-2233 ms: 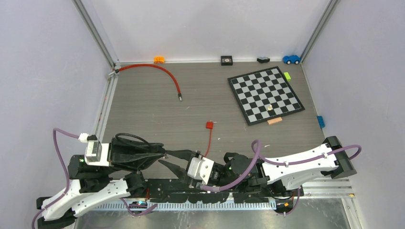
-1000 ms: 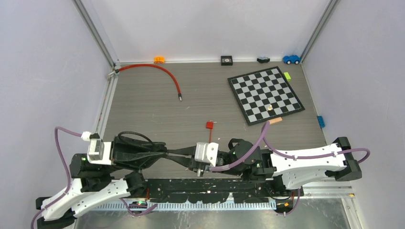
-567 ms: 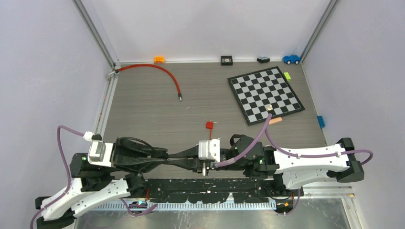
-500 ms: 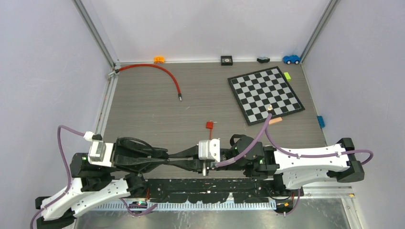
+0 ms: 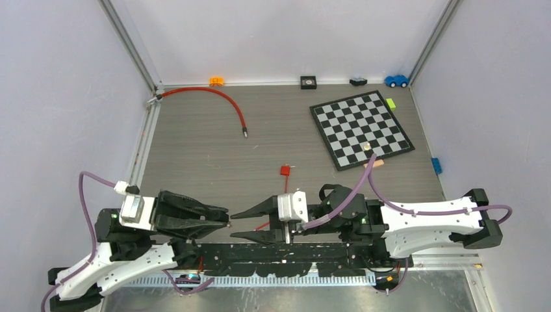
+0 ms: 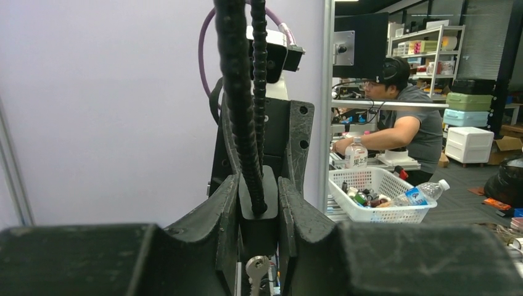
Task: Lock with the key
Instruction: Lock the lock.
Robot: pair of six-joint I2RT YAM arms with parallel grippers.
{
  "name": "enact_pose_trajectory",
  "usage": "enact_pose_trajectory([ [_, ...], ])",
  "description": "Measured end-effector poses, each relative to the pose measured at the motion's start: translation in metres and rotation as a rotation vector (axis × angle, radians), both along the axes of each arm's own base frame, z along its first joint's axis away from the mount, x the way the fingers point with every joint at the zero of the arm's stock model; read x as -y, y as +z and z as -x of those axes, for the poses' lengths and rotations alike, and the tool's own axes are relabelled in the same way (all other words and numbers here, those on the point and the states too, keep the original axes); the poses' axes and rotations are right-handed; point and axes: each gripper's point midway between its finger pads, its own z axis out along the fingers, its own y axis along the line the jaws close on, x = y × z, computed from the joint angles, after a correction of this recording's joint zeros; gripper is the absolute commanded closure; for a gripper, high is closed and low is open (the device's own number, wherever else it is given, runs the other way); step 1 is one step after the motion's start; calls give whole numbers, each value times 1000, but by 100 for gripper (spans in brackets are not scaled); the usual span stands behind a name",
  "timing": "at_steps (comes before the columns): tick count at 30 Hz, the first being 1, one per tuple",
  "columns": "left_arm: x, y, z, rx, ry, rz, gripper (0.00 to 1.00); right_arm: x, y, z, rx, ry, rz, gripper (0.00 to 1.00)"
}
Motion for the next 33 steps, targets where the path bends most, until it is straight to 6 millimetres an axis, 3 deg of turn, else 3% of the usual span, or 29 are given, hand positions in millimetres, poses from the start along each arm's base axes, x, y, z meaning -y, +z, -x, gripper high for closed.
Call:
enact_pose_trajectory([
  [11, 0, -1, 5, 15, -21, -8, 100, 5, -12, -20, -119, -78, 0, 57],
  [17, 0, -2, 6, 20, -28, -10, 100, 17, 4, -31, -197, -74, -63, 53],
  [33, 6, -6, 9, 31, -59, -34, 100, 1, -5, -21, -261, 26, -27, 52],
])
